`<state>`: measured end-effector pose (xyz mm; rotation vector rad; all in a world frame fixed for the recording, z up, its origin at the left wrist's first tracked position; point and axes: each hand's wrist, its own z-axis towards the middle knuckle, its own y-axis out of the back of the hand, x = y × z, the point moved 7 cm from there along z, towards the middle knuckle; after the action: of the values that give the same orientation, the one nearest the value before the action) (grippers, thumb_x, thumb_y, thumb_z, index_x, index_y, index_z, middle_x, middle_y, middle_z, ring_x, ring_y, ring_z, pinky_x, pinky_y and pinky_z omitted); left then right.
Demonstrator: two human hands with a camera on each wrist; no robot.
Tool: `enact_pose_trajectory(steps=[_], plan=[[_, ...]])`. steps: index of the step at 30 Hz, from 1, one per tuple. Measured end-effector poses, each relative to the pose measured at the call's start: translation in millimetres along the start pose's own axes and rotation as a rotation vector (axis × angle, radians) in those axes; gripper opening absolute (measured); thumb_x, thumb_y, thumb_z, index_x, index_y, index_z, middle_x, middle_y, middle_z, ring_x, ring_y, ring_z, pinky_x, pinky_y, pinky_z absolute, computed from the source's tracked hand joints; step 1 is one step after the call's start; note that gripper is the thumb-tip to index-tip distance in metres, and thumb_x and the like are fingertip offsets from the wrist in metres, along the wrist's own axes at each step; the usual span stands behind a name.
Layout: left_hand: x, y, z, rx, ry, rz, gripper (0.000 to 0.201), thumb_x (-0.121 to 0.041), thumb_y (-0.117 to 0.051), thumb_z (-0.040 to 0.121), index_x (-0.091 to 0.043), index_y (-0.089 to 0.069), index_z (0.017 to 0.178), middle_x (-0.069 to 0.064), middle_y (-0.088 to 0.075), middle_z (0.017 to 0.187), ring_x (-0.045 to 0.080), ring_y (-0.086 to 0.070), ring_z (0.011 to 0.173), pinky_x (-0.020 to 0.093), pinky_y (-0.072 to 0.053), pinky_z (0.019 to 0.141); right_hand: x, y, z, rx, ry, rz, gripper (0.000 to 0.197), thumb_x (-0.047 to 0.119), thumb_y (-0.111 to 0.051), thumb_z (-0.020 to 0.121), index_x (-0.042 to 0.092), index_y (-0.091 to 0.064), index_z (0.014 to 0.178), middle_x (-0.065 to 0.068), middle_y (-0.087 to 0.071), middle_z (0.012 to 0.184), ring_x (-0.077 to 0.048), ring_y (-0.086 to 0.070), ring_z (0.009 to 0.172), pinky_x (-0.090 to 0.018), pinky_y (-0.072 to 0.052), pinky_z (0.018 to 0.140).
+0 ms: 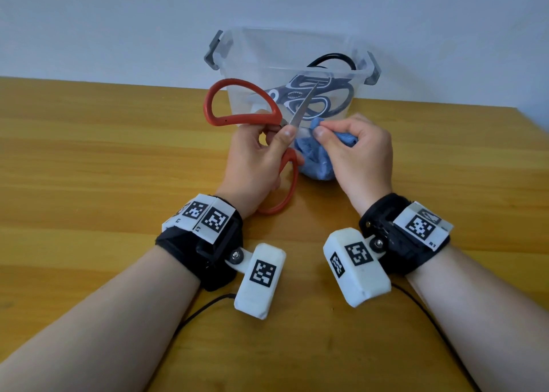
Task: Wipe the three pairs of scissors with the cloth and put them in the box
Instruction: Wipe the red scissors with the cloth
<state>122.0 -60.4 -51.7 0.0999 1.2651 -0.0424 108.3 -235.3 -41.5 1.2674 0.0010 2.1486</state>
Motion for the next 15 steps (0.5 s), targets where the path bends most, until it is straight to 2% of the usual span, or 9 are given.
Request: enact_pose_trajectory(steps=[2, 4, 6, 8, 10, 12, 15], plan=[[3, 1, 2, -0.025, 0.008, 0.033, 0.020, -0.016, -0.058, 0.105, -0.009, -0.054, 0.086, 0.020, -0.073, 0.071, 0.028, -0.044, 0.031, 0.024, -0.033, 0.035, -7, 7, 2, -0.054, -0.057, 0.017, 0.004, 0.020, -0.077, 0.086, 0.019, -0.078, 0.089, 0.010, -0.065, 0.083, 0.000, -0.061, 0.079, -0.022, -0.051, 0.075], [5, 3, 3, -0.040, 0.003, 0.065, 0.022, -0.018, -0.060, 0.104, -0.004, -0.056, 0.088, 0.024, -0.071, 0.074, 0.022, -0.050, 0.032, 0.025, -0.035, 0.036, 1, 7, 0, -0.063, 0.002, 0.054, 0.004, 0.017, -0.077, 0.086, 0.018, -0.078, 0.089, 0.008, -0.065, 0.085, -0.001, -0.063, 0.081, -0.022, -0.052, 0.078], [6, 4, 4, -0.039, -0.016, 0.106, 0.031, -0.023, -0.060, 0.104, 0.006, -0.058, 0.093, 0.025, -0.069, 0.071, 0.016, -0.048, 0.030, 0.026, -0.036, 0.038, 15, 0, -6, 0.007, 0.102, 0.064, 0.003, 0.016, -0.078, 0.085, 0.015, -0.078, 0.089, 0.003, -0.068, 0.088, -0.005, -0.065, 0.086, -0.019, -0.051, 0.080], [5, 3, 3, -0.005, -0.028, 0.107, 0.028, -0.022, -0.059, 0.105, 0.003, -0.062, 0.093, 0.020, -0.070, 0.070, 0.017, -0.045, 0.030, 0.025, -0.036, 0.038, 20, -7, -9, 0.052, 0.132, 0.050, 0.005, 0.016, -0.079, 0.085, 0.013, -0.079, 0.089, 0.003, -0.069, 0.090, -0.005, -0.066, 0.088, -0.017, -0.051, 0.080], [3, 1, 1, 0.022, -0.020, 0.082, 0.024, -0.020, -0.058, 0.105, 0.001, -0.063, 0.095, 0.015, -0.074, 0.072, 0.017, -0.043, 0.029, 0.024, -0.035, 0.037, 14, -7, -7, 0.041, 0.100, 0.027, 0.005, 0.017, -0.079, 0.085, 0.013, -0.079, 0.088, 0.009, -0.067, 0.088, -0.002, -0.065, 0.086, -0.015, -0.050, 0.078], [0, 1, 0, 0.014, -0.017, 0.081, 0.026, -0.018, -0.058, 0.105, 0.007, -0.062, 0.098, 0.017, -0.074, 0.073, 0.015, -0.043, 0.029, 0.023, -0.034, 0.036, 2, -2, -2, 0.006, 0.038, 0.000, 0.004, 0.016, -0.078, 0.085, 0.013, -0.078, 0.086, 0.013, -0.065, 0.084, 0.000, -0.064, 0.081, -0.016, -0.051, 0.074], [-3, 0, -1, 0.003, -0.016, 0.080, 0.030, -0.015, -0.057, 0.105, 0.014, -0.056, 0.097, 0.033, -0.068, 0.079, 0.006, -0.052, 0.032, 0.022, -0.033, 0.033, -21, 10, 4, -0.070, -0.119, -0.008, 0.002, 0.018, -0.076, 0.085, 0.016, -0.077, 0.085, 0.008, -0.069, 0.085, -0.004, -0.065, 0.081, -0.031, -0.056, 0.079]])
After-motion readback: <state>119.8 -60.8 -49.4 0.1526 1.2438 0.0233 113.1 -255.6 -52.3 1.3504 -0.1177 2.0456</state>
